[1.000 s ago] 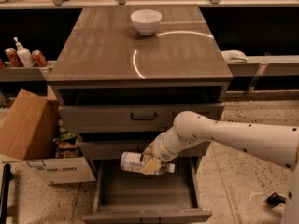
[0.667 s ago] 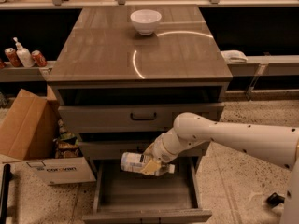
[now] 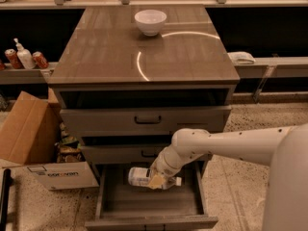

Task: Place blue plastic bottle into bottom drawer

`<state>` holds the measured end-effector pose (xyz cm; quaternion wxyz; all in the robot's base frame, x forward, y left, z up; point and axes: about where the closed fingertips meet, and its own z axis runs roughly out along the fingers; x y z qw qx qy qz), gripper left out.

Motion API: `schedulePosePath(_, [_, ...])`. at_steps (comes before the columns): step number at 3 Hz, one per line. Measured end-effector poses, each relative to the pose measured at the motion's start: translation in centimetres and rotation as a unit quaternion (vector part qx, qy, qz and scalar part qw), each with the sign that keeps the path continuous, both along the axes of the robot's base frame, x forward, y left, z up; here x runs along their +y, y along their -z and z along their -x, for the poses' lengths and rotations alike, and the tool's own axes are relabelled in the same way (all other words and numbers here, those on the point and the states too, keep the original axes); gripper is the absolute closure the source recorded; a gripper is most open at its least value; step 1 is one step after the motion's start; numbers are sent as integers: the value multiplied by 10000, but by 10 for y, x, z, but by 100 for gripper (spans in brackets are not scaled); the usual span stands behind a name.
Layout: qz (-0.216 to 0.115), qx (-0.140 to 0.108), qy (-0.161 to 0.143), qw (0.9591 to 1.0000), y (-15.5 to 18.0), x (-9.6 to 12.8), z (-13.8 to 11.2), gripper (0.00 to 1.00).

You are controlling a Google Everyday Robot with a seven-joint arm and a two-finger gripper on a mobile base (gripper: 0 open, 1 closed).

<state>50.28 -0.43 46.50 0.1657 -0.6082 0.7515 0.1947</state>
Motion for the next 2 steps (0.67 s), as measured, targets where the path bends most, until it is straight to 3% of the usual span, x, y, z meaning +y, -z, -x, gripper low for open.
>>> schedulePosePath(2, [171, 59, 166, 9997, 87, -18, 9, 100])
